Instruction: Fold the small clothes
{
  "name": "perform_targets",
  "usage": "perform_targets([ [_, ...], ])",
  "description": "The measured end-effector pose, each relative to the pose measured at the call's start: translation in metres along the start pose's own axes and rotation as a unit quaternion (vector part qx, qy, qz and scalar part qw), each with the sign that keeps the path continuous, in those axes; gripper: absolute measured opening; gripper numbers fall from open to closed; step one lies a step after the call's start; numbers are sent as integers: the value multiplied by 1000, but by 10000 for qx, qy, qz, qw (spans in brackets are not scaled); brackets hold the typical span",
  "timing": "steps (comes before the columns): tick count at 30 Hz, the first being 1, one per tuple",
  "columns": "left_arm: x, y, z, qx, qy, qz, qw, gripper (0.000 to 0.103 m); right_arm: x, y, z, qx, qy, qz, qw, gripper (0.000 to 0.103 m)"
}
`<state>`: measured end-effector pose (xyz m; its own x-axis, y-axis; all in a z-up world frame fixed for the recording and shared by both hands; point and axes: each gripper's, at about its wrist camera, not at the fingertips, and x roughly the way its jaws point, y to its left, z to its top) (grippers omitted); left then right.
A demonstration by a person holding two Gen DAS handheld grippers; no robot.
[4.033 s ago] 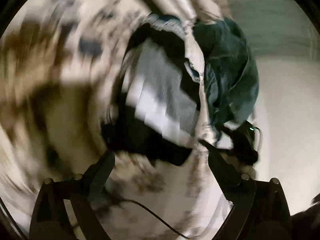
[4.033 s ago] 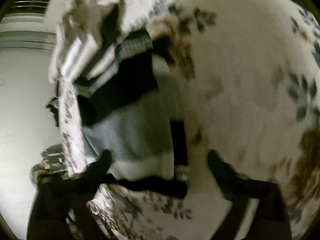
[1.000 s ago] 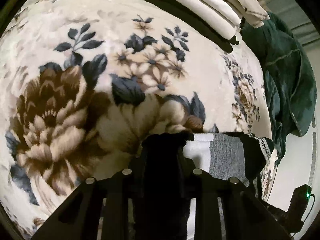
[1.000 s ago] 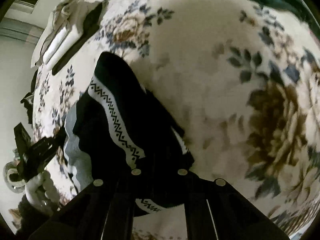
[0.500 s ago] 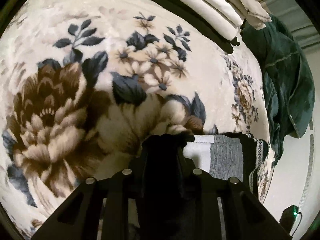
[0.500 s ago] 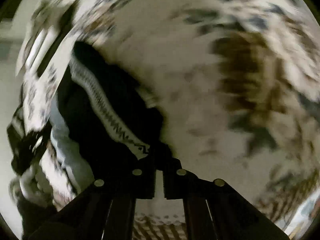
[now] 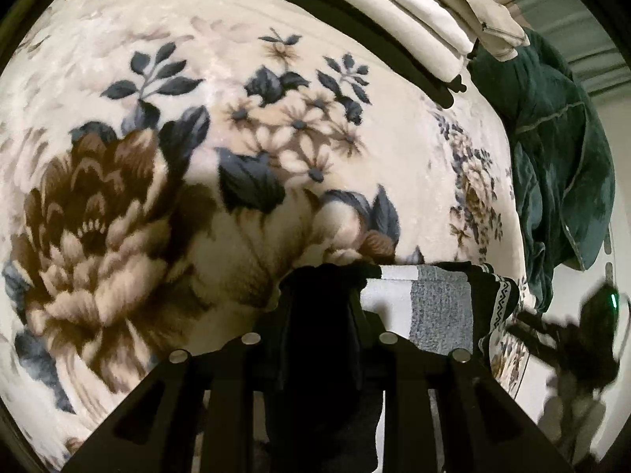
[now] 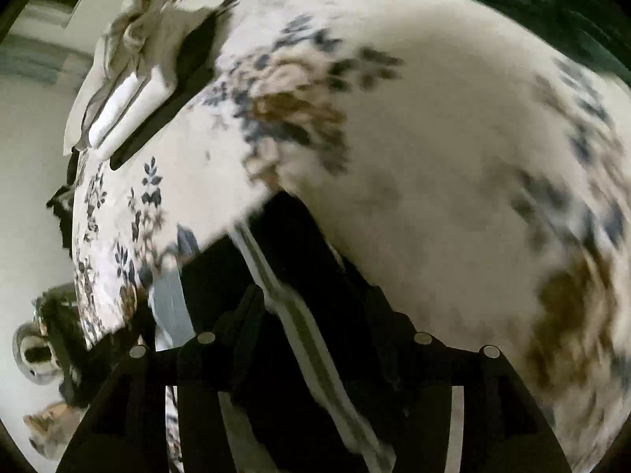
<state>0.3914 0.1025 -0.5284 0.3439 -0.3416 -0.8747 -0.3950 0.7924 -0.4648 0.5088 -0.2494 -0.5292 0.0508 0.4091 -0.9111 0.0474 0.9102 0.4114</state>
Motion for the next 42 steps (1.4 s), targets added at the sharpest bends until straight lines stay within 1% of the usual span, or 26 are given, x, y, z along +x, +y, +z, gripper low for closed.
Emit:
perform_targets([
  [1, 0, -1, 0, 15, -14, 5, 10000, 20, 12, 5, 9, -10, 49, 113, 9999, 51],
  [2, -1, -1, -1, 29, -27, 3, 10000, 20, 20, 9, 16, -2, -3, 43, 10000, 17],
  [3, -1, -1, -1, 40, -36, -22, 10000, 20, 21, 12, 21, 44, -128, -42, 9999, 6],
  [6, -4, -1, 0, 65, -76, -141, 9999, 20, 8, 21, 29, 156, -619, -130, 9979, 5],
  [9, 0, -4, 4, 213, -93, -119, 9997, 20, -5, 35, 35, -53, -1047, -340, 9939, 5],
  [12, 11, 1, 15, 33, -49, -181, 9998, 20, -5, 45, 42, -444, -1166, -680, 9899, 5],
  [13, 17, 4, 20, -34, 9, -220, 9998, 20, 2, 46, 46, -520, -1099, -866, 9888, 5],
  [14, 20, 7, 24, -117, 83, -262, 9996, 20, 13, 43, 51, -504, -858, -928, 9907, 5],
  [16, 23, 17, 29, -405, 267, -511, 9975, 24, 36, 30, 59, -350, -141, -789, 9962, 6],
  [17, 21, 21, 29, -492, 331, -652, 9961, 25, 36, 25, 57, -275, -18, -754, 9968, 17],
  [18, 16, 26, 27, -567, 367, -792, 9946, 30, 30, 19, 54, -207, 36, -696, 9974, 33],
  [19, 10, 30, 24, -590, 367, -874, 9937, 36, 18, 13, 45, -134, 32, -566, 9983, 41],
  [20, 3, 33, 20, -584, 351, -915, 9935, 37, 3, 5, 31, -36, 5, -471, 9989, 47],
  [23, -15, 37, 7, -426, 382, -875, 9945, 38, -33, -16, -31, 427, 111, -118, 9990, 48],
  [26, -18, 34, 1, -277, 570, -891, 9940, 45, -35, -25, -111, 1071, 502, 81, 9929, 50],
  [28, -9, 29, 4, -218, 668, -889, 9936, 46, -9, -20, -165, 1718, 1033, 702, 9772, 50],
  [30, 5, 24, 9, -188, 819, -943, 9920, 46, 21, -9, -197, 2126, 1325, 1196, 9607, 50],
  [32, 19, 19, 14, -168, 971, -845, 9915, 46, 57, 9, -219, 2494, 1544, 1696, 9409, 50],
  [34, 30, 15, 19, -165, 1008, -695, 9923, 44, 86, 27, -229, 2674, 1646, 2000, 9281, 50],
  [35, 30, 13, 20, -153, 947, -652, 9933, 44, 95, 34, -231, 2686, 1563, 2097, 9271, 50],
  [36, 30, 11, 21, -110, 907, -621, 9939, 35, 100, 39, -232, 2664, 1450, 2149, 9284, 49],
  [37, 30, 9, 21, -89, 877, -569, 9945, 27, 103, 43, -232, 2623, 1319, 2135, 9318, 41],
  [38, 29, 9, 22, -134, 842, -551, 9948, 26, 105, 43, -234, 2622, 1232, 1983, 9364, 14],
  [39, 31, 9, 22, -167, 856, -549, 9947, 25, 106, 44, -237, 2563, 1217, 1920, 9395, 11],
  [41, 34, 10, 24, -222, 869, -559, 9944, 23, 100, 48, -240, 2181, 1153, 1578, 9562, 8],
  [42, 36, 10, 26, -267, 875, -550, 9943, 23, 97, 49, -244, 2024, 1165, 1464, 9612, 6],
])
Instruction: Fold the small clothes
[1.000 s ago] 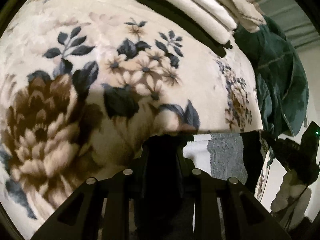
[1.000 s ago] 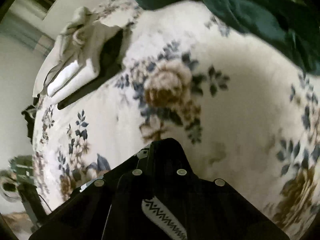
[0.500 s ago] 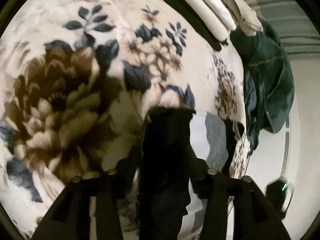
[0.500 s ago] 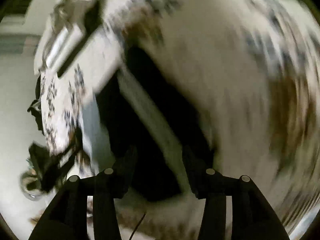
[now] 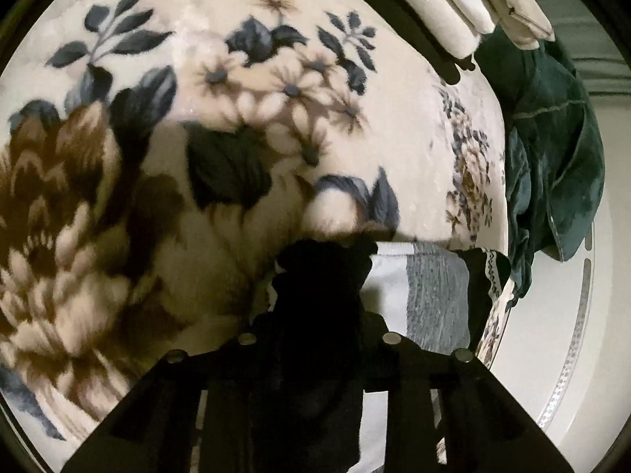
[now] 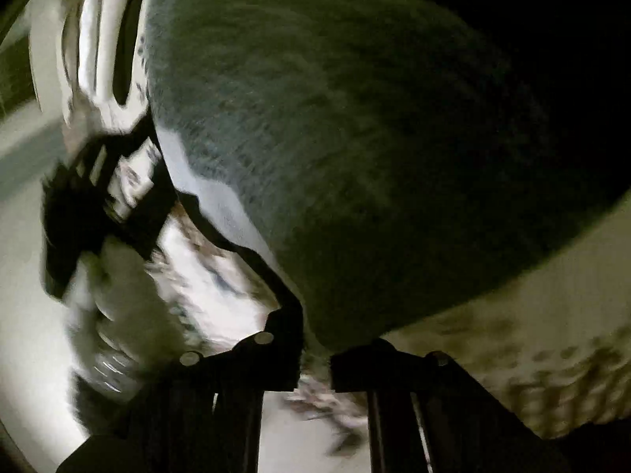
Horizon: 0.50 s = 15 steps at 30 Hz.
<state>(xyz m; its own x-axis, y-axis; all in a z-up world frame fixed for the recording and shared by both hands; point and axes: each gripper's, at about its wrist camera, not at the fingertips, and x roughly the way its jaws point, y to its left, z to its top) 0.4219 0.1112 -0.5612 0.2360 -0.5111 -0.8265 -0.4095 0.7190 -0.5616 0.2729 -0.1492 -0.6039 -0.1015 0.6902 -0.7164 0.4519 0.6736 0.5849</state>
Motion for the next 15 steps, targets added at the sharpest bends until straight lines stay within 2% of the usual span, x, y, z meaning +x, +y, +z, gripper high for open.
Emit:
perform_targets([
  [5, 2, 9, 8, -313, -42, -123, 9994, 22, 2, 3, -8, -329, 56, -410, 9986, 5],
  [8, -3, 9, 4, -321, -48, -202, 9993, 24, -2, 10, -8, -510, 138, -244, 9983, 7],
  [9, -6, 9, 1, -312, -31, -242, 9992, 29, -7, 14, -4, -488, 102, -191, 9986, 17],
  [10, -10, 9, -2, -291, -2, -276, 9992, 34, -17, 14, -2, -483, 18, -180, 9987, 22],
  [12, -15, 10, -7, -270, -28, -412, 9988, 35, -41, 12, 7, -438, -341, 21, 9985, 46],
  [14, -16, 12, -9, -281, -88, -458, 9985, 35, -55, 1, 15, -232, -673, 193, 9973, 47],
  [15, -16, 12, -10, -309, -176, -455, 9983, 32, -54, -5, 18, -87, -722, 265, 9970, 42],
])
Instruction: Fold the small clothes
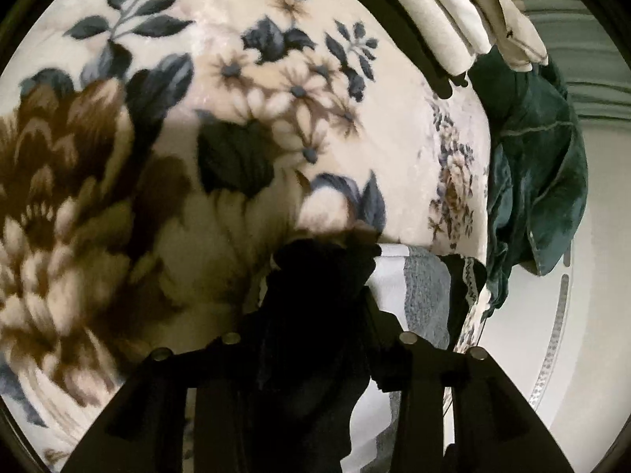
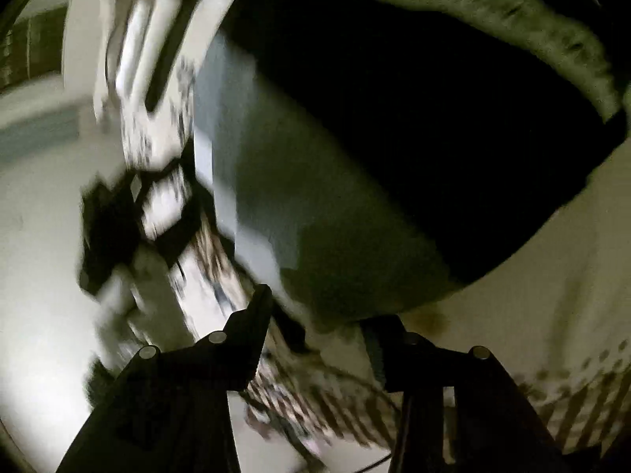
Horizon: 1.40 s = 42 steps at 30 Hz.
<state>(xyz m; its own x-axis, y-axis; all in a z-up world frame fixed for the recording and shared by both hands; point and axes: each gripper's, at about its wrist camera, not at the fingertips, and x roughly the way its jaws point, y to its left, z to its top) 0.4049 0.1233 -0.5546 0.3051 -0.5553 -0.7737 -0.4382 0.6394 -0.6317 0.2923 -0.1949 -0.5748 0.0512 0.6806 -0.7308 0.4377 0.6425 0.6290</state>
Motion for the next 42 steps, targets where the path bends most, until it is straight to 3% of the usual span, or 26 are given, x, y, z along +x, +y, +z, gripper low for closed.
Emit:
perform_targets([
  [2, 1, 2, 2, -76, -177, 47, 9998, 27, 2, -17, -1, 287, -53, -362, 9989, 4],
  [5, 11, 8, 9, -322, -146, 40, 9994, 26, -3, -21, -15, 194, -116, -689, 9974, 2],
  [7, 8, 0, 9, -139, -67, 217, 9996, 31, -6, -14, -23, -45, -25, -711, 9975, 3],
  [9, -4, -12, 3, 210, -10, 437, 9988, 38, -25, -9, -19, -113, -132, -738, 9971, 14],
  [10, -12, -19, -1, 396, -28, 576, 9975, 49, -41, -7, -17, -147, -247, -806, 9963, 19],
  [12, -34, -38, -10, 779, -218, 798, 9935, 62, -71, -8, -11, -165, -682, -960, 9929, 48],
  [14, -43, -64, -12, 1130, -288, 797, 9900, 62, -104, -14, 2, -81, -1237, -1187, 9852, 53],
  [16, -33, -101, -11, 1685, -167, 772, 9825, 62, -117, -30, 21, 152, -1504, -1371, 9789, 56],
  [20, 33, -168, -5, 2467, 512, 562, 9661, 62, -120, -68, 63, 591, -1402, -1108, 9821, 56],
  [23, 88, -208, -6, 3104, 940, 794, 9426, 62, -107, -76, 74, 529, -1127, -1147, 9856, 53],
  [24, 108, -219, -8, 3263, 1072, 926, 9346, 61, -108, -72, 77, 578, -1200, -1172, 9841, 32],
  [25, 127, -225, -11, 3343, 1320, 825, 9295, 59, -112, -73, 72, 618, -1305, -1156, 9827, 17],
  [26, 139, -227, -14, 3391, 1459, 854, 9254, 50, -114, -71, 69, 623, -1378, -1178, 9815, 10],
  [27, 151, -231, -17, 3509, 1495, 1046, 9185, 16, -116, -69, 67, 604, -1450, -1197, 9803, 9],
  [28, 158, -234, -21, 3619, 1494, 1158, 9129, 5, -122, -66, 64, 575, -1555, -1224, 9785, 8],
  [30, 155, -237, -21, 3614, 1373, 1086, 9158, 5, -132, -68, 61, 465, -1713, -1243, 9762, 7],
  [32, 145, -236, -11, 3371, 1228, 874, 9293, 5, -146, -63, 54, 336, -1907, -1181, 9739, 7],
  [34, 140, -235, -2, 3216, 1158, 749, 9368, 5, -157, -52, 50, 160, -2099, -1141, 9709, 6],
  [38, 159, -235, 6, 3180, 1289, 883, 9351, 5, -165, -52, 53, 44, -2197, -1285, 9670, 6],
  [42, 180, -231, 3, 2972, 1665, 954, 9353, 10, -151, -82, 61, 616, -1746, -1319, 9738, 6],
])
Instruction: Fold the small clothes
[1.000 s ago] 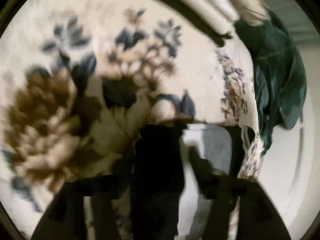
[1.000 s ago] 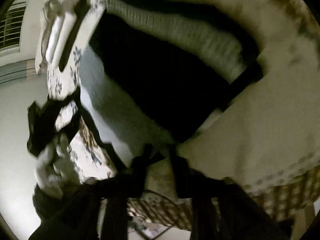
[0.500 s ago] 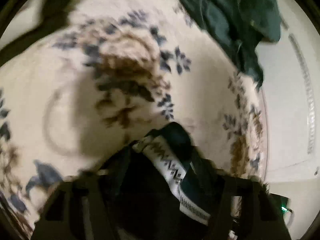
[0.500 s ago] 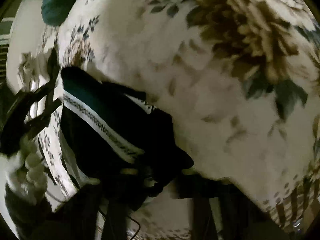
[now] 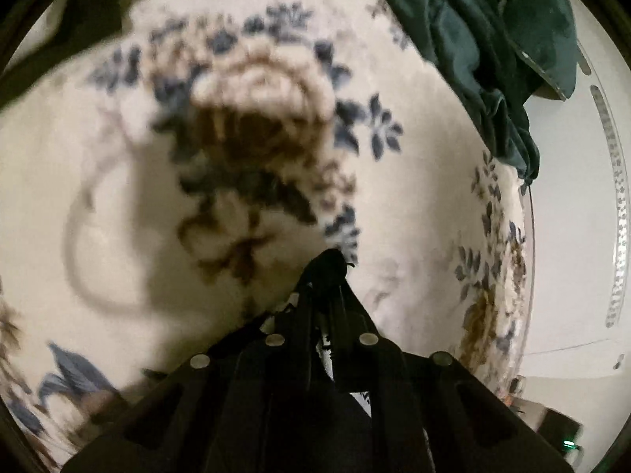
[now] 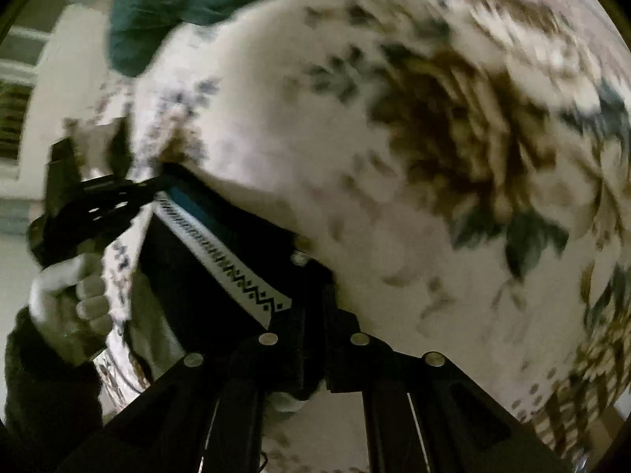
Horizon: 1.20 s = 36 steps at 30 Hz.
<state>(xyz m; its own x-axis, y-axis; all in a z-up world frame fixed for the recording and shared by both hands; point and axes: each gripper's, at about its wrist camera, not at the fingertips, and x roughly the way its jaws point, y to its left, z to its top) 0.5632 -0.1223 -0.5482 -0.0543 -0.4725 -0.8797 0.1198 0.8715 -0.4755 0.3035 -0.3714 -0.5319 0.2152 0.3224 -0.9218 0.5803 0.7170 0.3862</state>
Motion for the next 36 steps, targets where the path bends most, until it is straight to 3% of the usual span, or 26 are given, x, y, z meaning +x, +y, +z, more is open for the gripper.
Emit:
perform_targets([
  [3, -7, -1, -6, -22, 128, -154, 9998, 14, 12, -9, -3, -28, 515, 60, 9987, 7],
  [4, -15, -2, -9, 37, 38, -178, 9998, 21, 13, -12, -3, 86, 576, 222, 9981, 9],
  [6, -44, -1, -20, 188, -358, 7, 9992, 32, 8, -25, -5, 454, 613, 637, 9950, 36],
  [8, -75, 3, -36, 206, -775, 225, 9965, 57, 2, -32, -11, 745, 620, 1121, 9890, 54],
  [9, -92, 9, -48, 130, -1019, 248, 9944, 79, 2, -33, -14, 837, 647, 1306, 9858, 56],
  [10, -107, 17, -61, 3, -1224, 233, 9922, 85, 6, -31, -18, 893, 756, 1448, 9825, 57],
  [14, -149, 65, -128, -849, -1793, 556, 9785, 85, 44, -14, -29, 976, 1220, 1458, 9769, 58],
  [16, -154, 90, -159, -1344, -1845, 690, 9712, 85, 59, -5, -30, 1020, 1249, 1379, 9772, 58],
  [17, -153, 104, -176, -1645, -1810, 692, 9671, 85, 63, 0, -31, 1035, 1123, 1306, 9796, 48],
  [18, -152, 115, -190, -1864, -1795, 664, 9636, 85, 60, 5, -32, 1003, 985, 1229, 9824, 12],
  [22, -136, 143, -243, -2516, -1617, 651, 9520, 85, 33, 27, -41, 440, 628, 615, 9952, 12],
  [26, -112, 148, -270, -2616, -1284, 591, 9548, 85, 12, 30, -53, 338, 588, 378, 9970, 11],
  [29, -104, 143, -277, -2596, -1229, 469, 9567, 85, 21, 21, -55, 290, 697, 202, 9969, 12],
  [31, -100, 144, -276, -2642, -1220, 320, 9562, 85, 42, 10, -48, 248, 1186, 255, 9923, 15],
  [33, -102, 142, -273, -2641, -1265, 174, 9560, 85, 43, 5, -41, 250, 1388, 249, 9897, 38],
  [36, -102, 139, -270, -2533, -1347, 17, 9580, 85, 18, 4, -23, -93, 1172, 297, 9926, 52],
])
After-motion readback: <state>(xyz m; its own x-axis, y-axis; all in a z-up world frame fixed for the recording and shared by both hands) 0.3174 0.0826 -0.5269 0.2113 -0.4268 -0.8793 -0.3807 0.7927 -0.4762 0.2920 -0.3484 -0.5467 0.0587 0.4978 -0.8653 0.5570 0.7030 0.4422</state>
